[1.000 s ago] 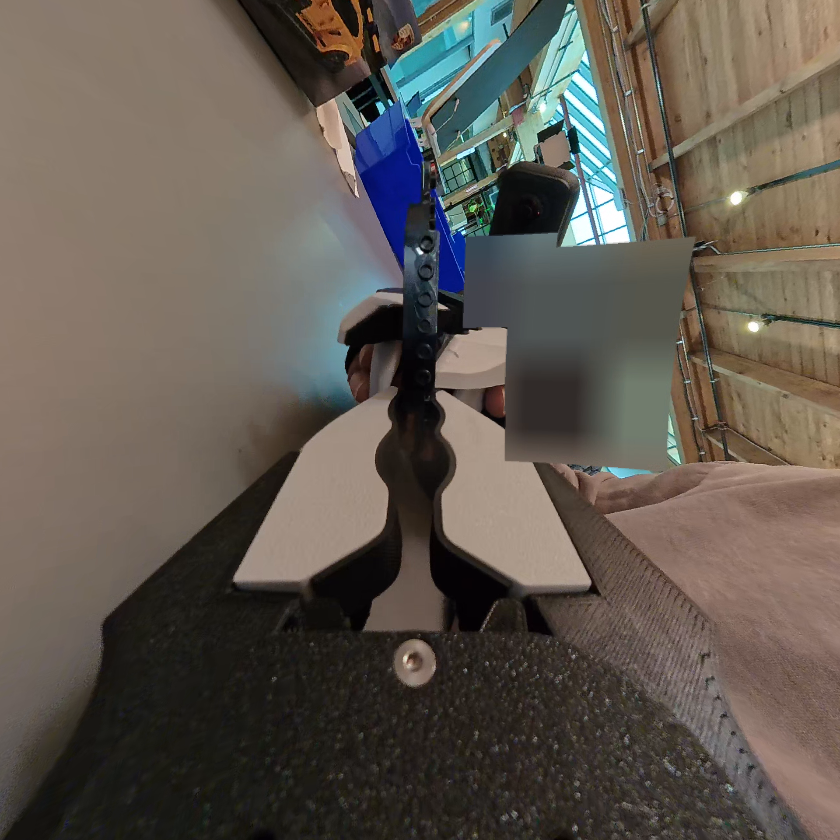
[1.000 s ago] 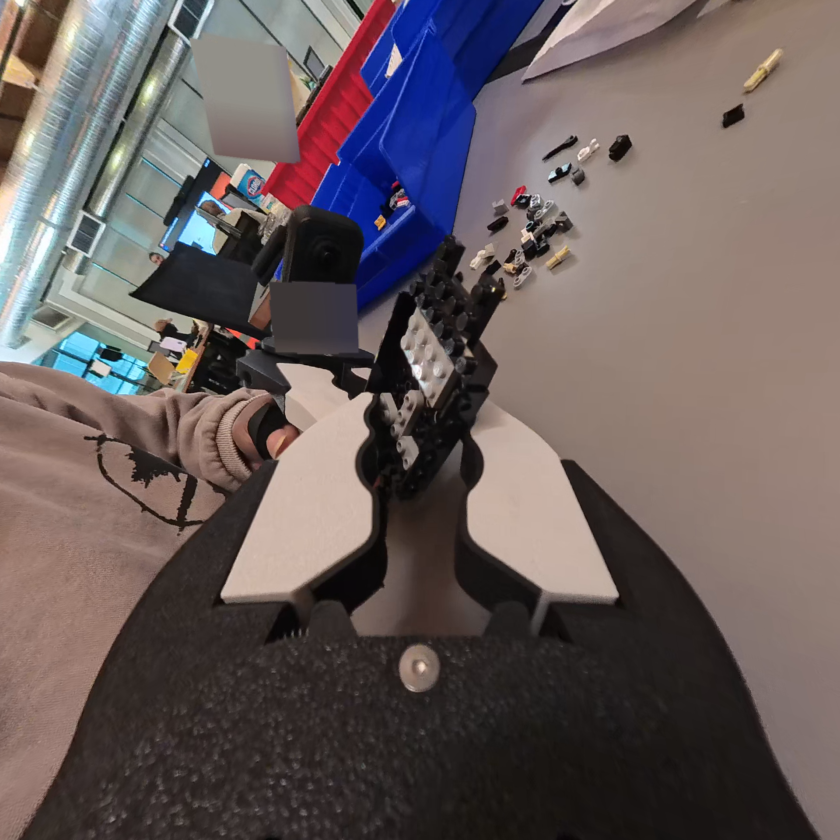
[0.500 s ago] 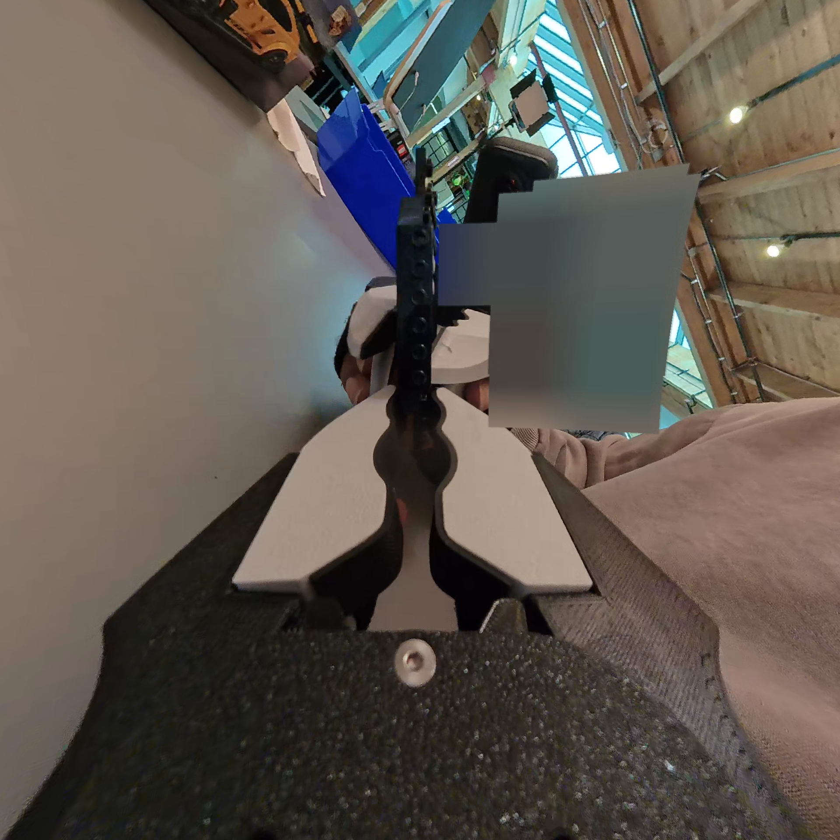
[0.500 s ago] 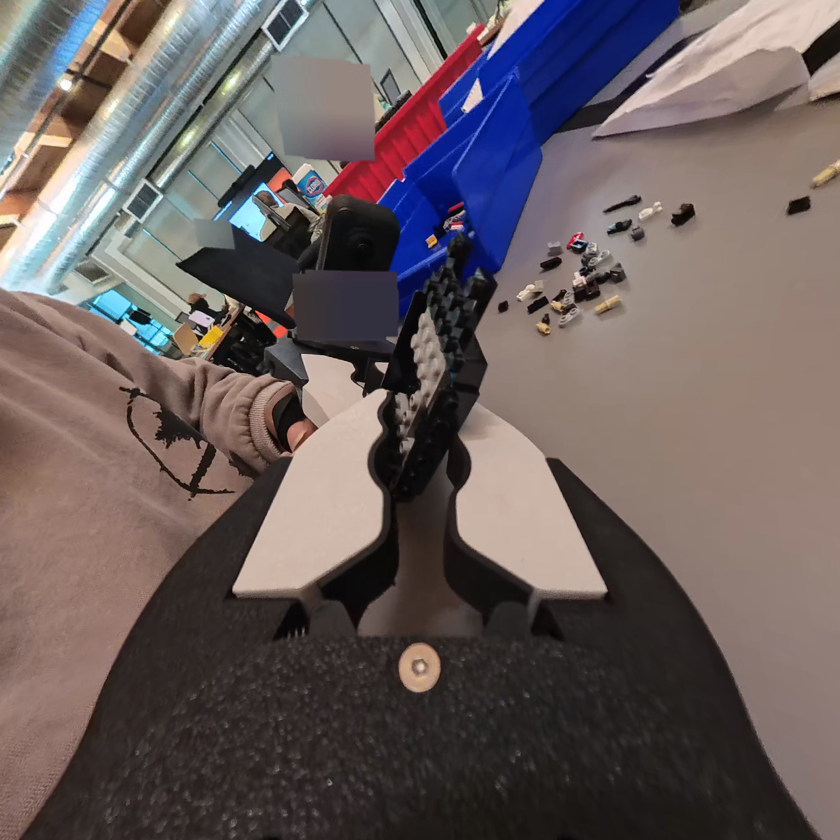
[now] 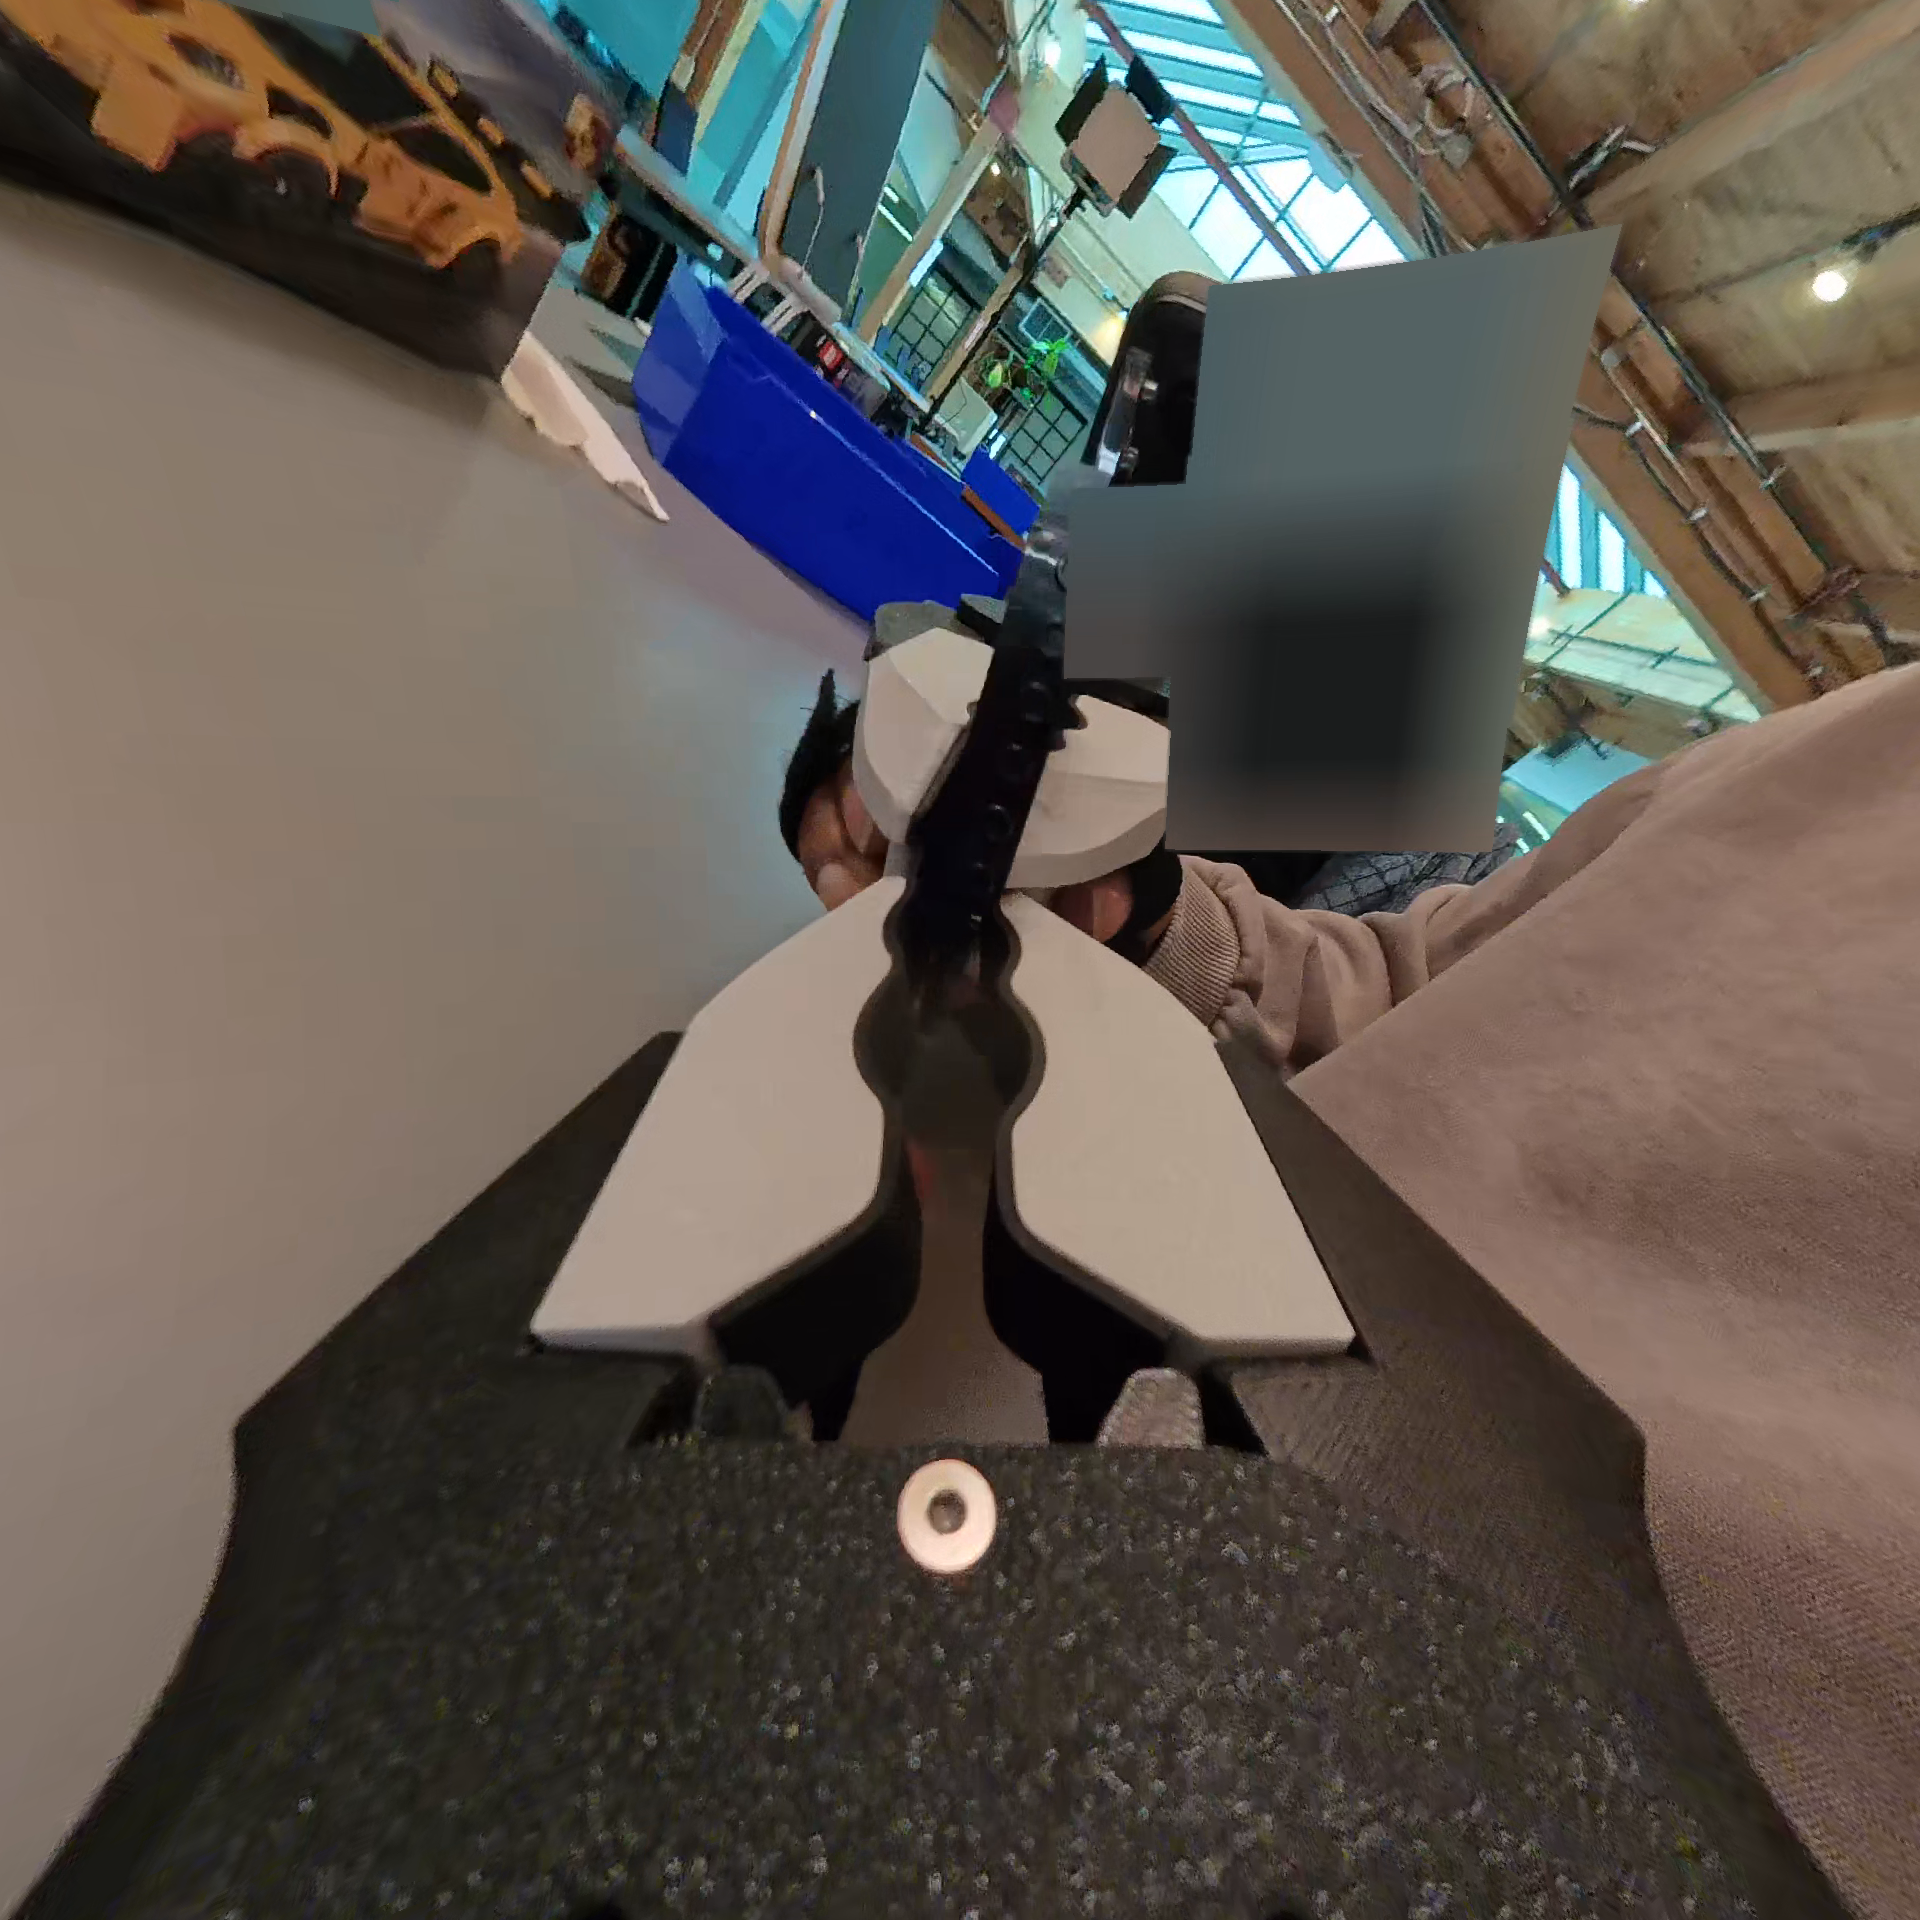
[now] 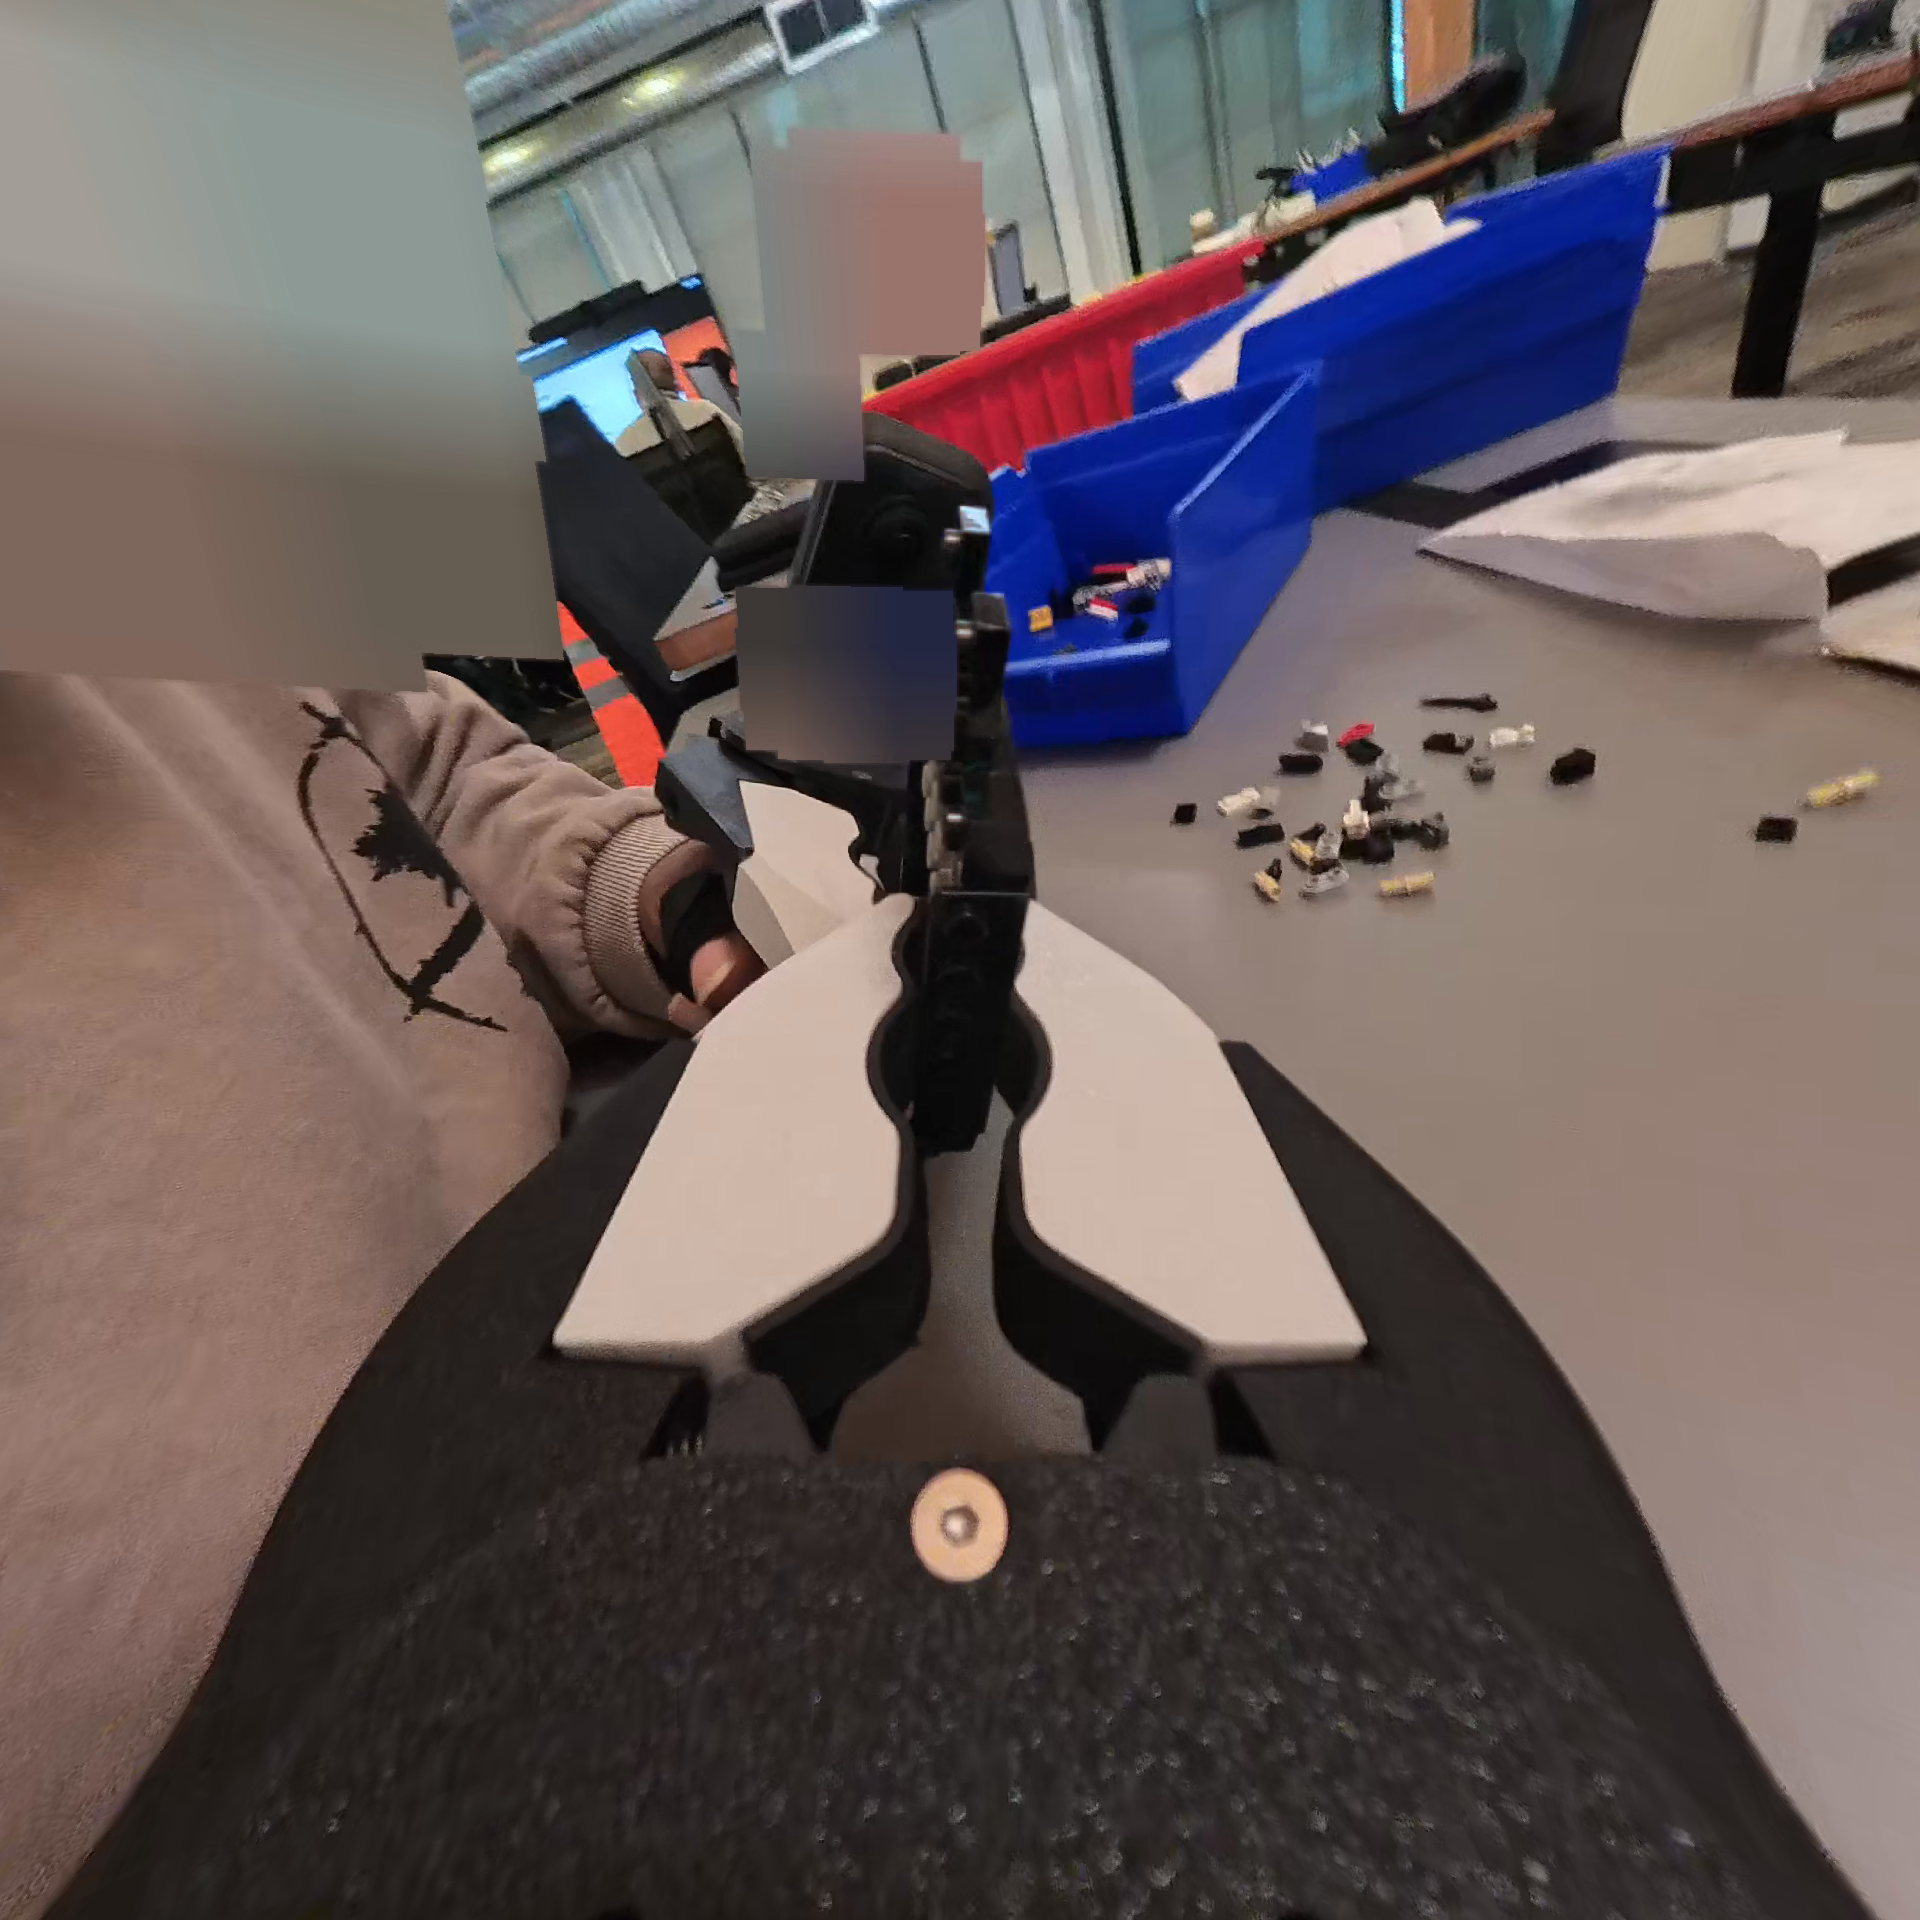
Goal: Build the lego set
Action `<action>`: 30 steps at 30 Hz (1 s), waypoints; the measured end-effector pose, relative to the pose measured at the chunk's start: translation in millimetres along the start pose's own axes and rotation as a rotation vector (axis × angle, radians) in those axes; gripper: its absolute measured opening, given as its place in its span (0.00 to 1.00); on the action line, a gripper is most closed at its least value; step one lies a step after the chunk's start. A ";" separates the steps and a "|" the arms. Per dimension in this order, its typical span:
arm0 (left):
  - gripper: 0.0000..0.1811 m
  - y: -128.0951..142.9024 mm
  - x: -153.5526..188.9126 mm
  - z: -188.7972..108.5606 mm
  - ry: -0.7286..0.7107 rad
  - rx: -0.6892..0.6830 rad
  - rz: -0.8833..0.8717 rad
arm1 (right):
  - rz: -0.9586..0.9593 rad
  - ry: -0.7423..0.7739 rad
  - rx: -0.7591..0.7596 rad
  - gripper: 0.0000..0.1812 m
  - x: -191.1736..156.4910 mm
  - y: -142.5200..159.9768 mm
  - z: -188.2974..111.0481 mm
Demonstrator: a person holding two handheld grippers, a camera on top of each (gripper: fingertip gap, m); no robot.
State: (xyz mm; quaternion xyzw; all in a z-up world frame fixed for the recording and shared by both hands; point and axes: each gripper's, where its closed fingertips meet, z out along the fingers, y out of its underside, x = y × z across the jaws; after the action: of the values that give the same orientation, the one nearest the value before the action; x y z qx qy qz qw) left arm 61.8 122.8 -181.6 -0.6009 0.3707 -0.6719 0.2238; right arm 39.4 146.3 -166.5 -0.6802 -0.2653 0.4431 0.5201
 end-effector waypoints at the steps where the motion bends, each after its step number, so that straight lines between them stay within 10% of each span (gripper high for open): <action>1: 0.05 -2.3 2.5 1.6 0.014 0.009 0.008 | -0.006 -0.014 0.012 0.05 -1.4 -3.3 -1.9; 6: 0.05 -11.7 4.1 0.3 0.025 0.057 0.045 | -0.019 -0.027 0.024 0.16 -1.2 -10.9 -7.7; 30: 0.06 6.6 -8.6 5.0 -0.004 -0.030 -0.092 | 0.099 -0.007 -0.062 0.04 7.7 12.1 1.2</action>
State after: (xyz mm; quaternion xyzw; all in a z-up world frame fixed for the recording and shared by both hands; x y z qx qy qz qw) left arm 67.3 124.0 -192.2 -0.6220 0.3522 -0.6746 0.1841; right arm 40.7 149.4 -180.5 -0.7067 -0.2467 0.4623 0.4755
